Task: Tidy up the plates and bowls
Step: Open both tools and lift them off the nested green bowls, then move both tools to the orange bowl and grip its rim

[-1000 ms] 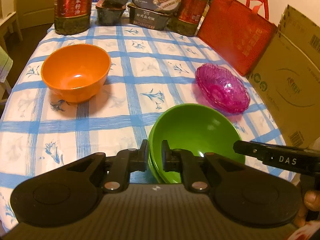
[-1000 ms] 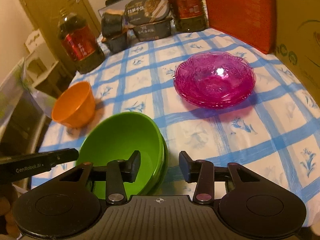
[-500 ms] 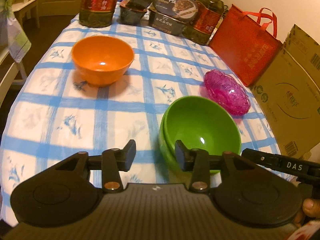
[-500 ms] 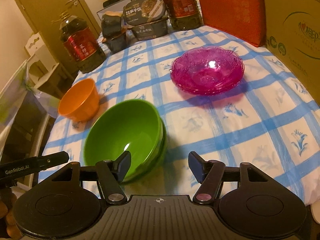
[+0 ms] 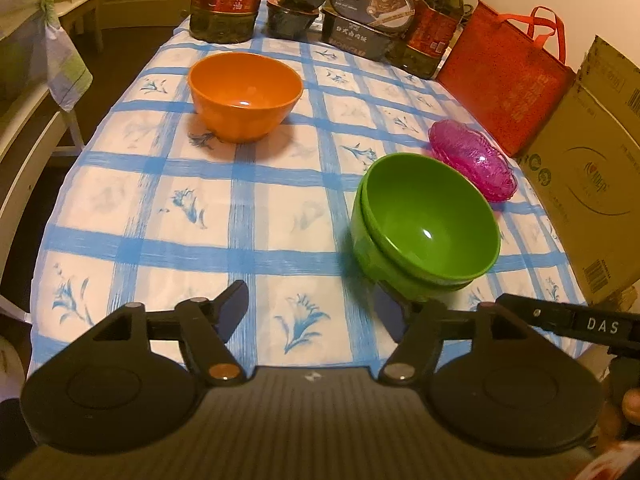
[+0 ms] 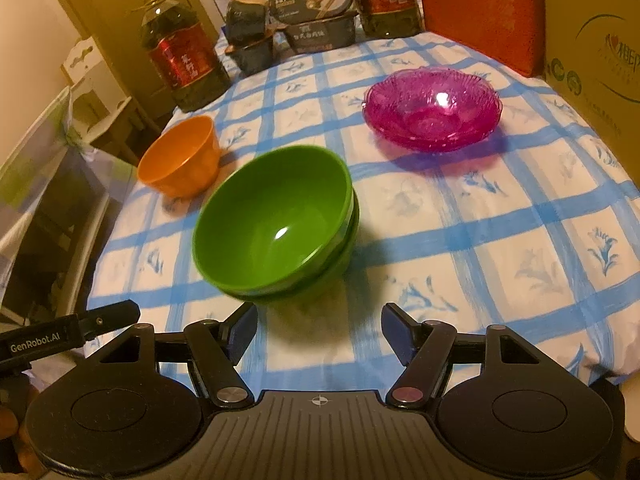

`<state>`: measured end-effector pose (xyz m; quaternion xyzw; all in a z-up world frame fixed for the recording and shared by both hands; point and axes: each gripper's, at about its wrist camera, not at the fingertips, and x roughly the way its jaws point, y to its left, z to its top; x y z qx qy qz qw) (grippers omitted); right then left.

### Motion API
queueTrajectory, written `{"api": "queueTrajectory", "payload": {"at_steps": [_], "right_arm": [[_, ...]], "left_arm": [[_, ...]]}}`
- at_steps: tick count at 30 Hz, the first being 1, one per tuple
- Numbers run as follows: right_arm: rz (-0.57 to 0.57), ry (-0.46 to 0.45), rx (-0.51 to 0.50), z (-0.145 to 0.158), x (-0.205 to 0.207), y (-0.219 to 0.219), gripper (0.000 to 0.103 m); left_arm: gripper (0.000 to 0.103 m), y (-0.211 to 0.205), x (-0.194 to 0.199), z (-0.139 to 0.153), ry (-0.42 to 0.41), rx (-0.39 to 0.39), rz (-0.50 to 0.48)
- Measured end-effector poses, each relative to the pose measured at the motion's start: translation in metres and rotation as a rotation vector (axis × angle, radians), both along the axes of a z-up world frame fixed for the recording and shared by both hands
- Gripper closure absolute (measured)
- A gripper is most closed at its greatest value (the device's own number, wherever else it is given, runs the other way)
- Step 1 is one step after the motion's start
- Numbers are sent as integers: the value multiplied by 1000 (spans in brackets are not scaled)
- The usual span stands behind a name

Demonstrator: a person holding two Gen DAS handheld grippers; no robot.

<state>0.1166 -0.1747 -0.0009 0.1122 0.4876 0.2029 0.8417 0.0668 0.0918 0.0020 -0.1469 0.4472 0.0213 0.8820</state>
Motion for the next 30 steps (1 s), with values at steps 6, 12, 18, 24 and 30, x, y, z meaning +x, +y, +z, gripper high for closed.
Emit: {"api": "queueTrajectory", "payload": {"at_steps": [6, 12, 18, 24, 30], "right_arm": [[20, 11, -16, -3, -9, 3, 34], [34, 15, -35, -2, -13, 5, 34], [38, 12, -39, 0, -15, 6, 34], [42, 10, -40, 2, -18, 6, 34], [48, 6, -40, 3, -19, 8, 34]], "left_arm": [[25, 1, -10, -1, -3, 7, 14], [16, 2, -15, 1, -21, 12, 40], [16, -1, -17, 3, -37, 52, 31], [16, -2, -20, 4, -49, 61, 27], [16, 1, -22, 4, -45, 41, 36]]}}
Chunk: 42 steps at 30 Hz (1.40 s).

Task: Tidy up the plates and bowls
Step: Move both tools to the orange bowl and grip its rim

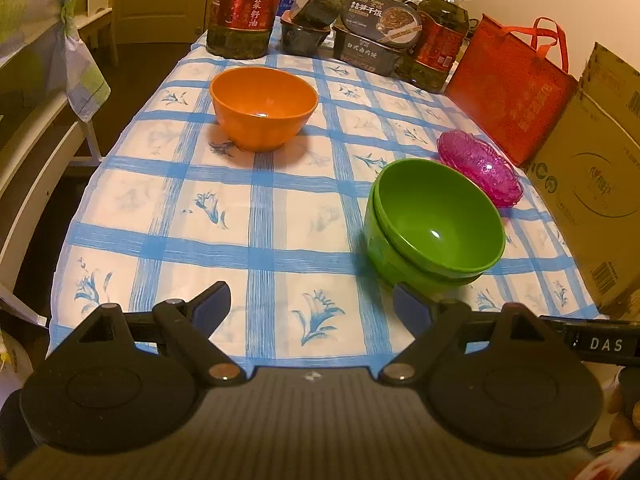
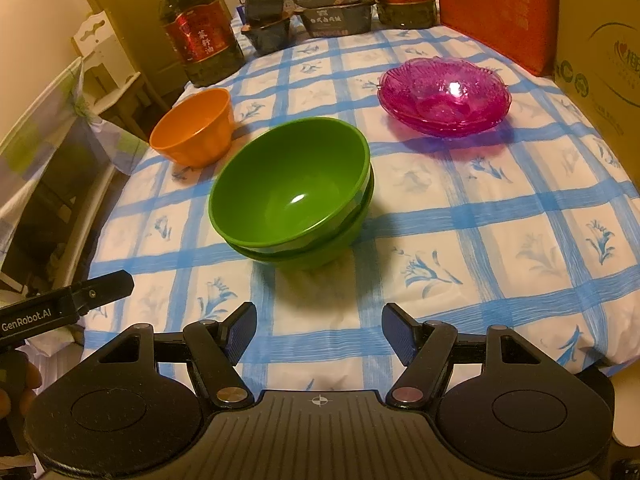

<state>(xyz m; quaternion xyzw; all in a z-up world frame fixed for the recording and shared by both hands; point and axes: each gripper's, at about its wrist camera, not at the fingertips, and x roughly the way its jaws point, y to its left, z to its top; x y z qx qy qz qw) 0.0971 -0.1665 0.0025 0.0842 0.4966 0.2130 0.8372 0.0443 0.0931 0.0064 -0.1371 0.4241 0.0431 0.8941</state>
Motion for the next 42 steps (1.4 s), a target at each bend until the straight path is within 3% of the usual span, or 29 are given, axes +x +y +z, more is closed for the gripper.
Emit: {"api": "queueTrajectory", "payload": {"at_steps": [21, 29, 36, 42], "right_arm": [[57, 9, 17, 2, 3, 17, 34], [86, -20, 141, 25, 15, 34, 34], [123, -86, 169, 51, 50, 66, 34], [143, -98, 142, 49, 96, 100, 34]], "left_arm": [[16, 15, 2, 6, 8, -43, 9], [16, 42, 13, 17, -6, -39, 43], [16, 75, 39, 25, -14, -21, 76], [16, 100, 72, 26, -15, -15, 97]]}}
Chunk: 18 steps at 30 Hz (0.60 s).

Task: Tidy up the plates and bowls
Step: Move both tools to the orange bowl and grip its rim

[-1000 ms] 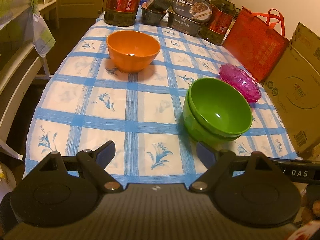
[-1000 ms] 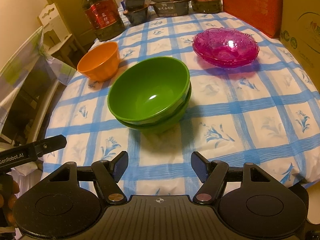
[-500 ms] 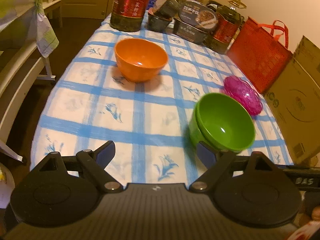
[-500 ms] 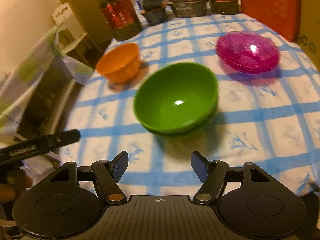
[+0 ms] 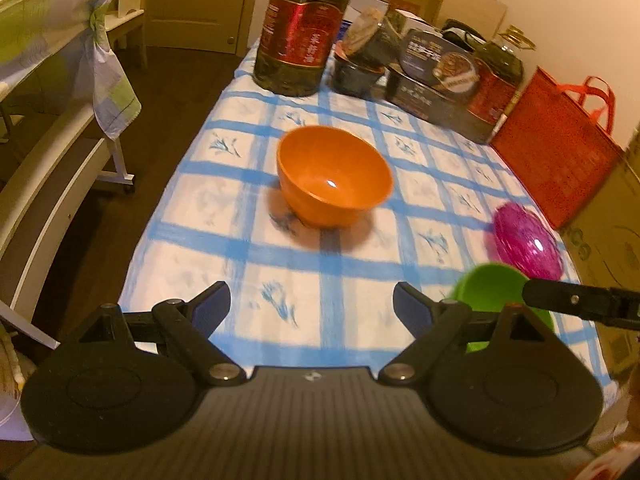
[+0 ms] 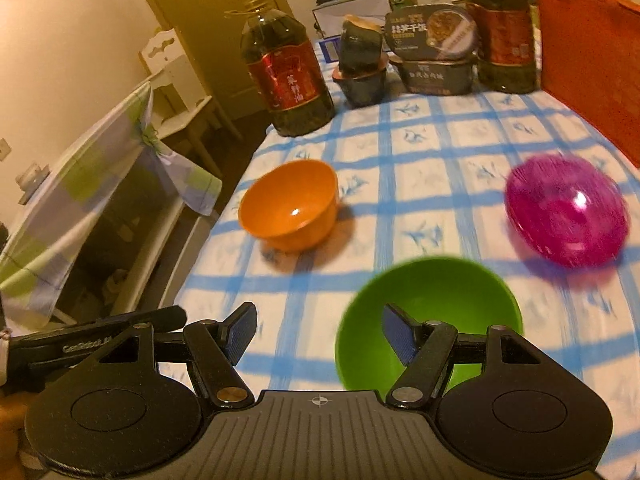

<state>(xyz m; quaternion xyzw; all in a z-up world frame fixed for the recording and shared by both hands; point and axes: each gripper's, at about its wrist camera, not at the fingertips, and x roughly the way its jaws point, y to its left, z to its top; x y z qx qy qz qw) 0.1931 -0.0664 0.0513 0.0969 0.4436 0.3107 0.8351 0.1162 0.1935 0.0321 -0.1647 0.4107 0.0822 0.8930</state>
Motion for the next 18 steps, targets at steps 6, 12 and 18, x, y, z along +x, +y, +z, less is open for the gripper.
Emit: {"api": "queueTrajectory", "payload": {"at_steps": [6, 12, 18], "right_arm": [[-8, 43, -4, -17, 56, 27, 34], [-3, 86, -22, -36, 110, 52, 34], [-1, 144, -57, -62, 153, 74, 34]], "left_arm": [[16, 25, 44, -13, 24, -7, 22], [16, 46, 92, -26, 33, 5, 42], [16, 61, 135, -42, 43, -10, 51]]}}
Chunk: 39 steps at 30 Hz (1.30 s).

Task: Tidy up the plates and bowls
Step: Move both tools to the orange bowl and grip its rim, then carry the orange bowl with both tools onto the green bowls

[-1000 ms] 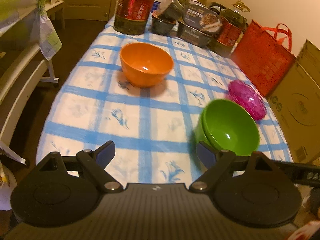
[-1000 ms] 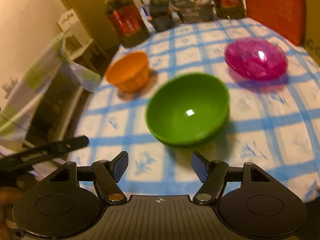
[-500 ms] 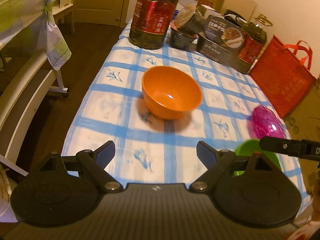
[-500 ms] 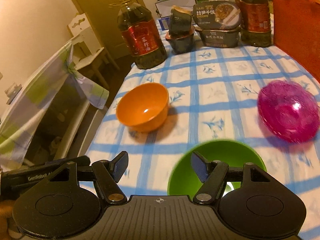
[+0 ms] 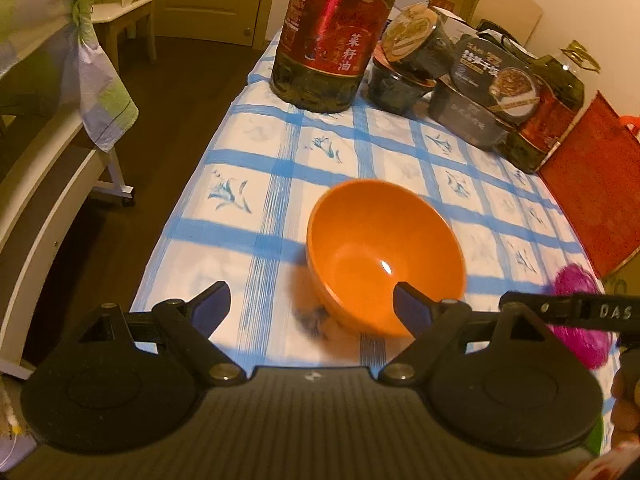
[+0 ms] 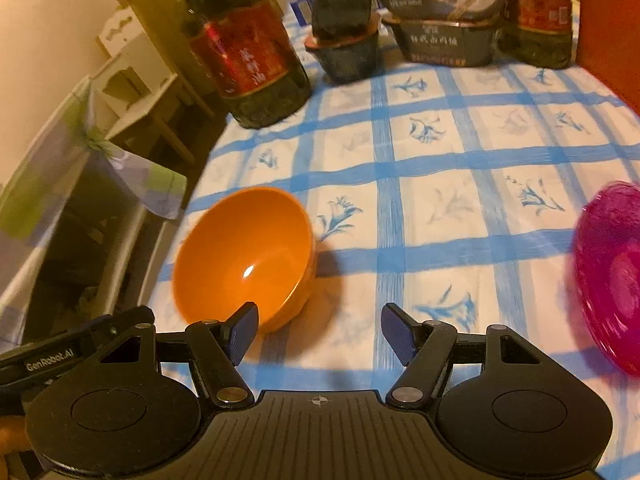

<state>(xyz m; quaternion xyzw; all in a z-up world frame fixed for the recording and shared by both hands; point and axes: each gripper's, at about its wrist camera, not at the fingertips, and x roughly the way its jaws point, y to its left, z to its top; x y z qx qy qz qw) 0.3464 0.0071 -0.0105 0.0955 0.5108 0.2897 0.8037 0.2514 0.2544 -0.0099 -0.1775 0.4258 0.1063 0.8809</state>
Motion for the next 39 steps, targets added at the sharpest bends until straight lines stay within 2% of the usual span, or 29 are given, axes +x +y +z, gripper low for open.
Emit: {"api": "queueTrajectory", "payload": {"at_steps": [6, 13, 16, 20, 24, 28, 30, 39], "right_arm": [[15, 37, -7, -19, 28, 17, 39], [26, 65, -20, -36, 47, 34, 52], [33, 77, -24, -42, 50, 40, 58], [42, 87, -30, -48, 51, 47, 73], [47, 86, -32, -50, 51, 51, 80], [59, 79, -34, -49, 50, 56, 89], [58, 74, -44, -48, 49, 58, 91], [38, 89, -44, -38, 36, 54, 92]], "left_arm": [[19, 15, 36, -18, 25, -24, 18], [36, 17, 58, -31, 55, -3, -24], [47, 17, 64, -35, 68, -4, -41], [61, 16, 69, -40, 77, -8, -63], [70, 16, 72, -44, 85, -7, -79], [87, 14, 75, -47, 96, -2, -95], [94, 13, 74, -46, 95, 11, -94], [96, 6, 61, -34, 94, 50, -111]]}}
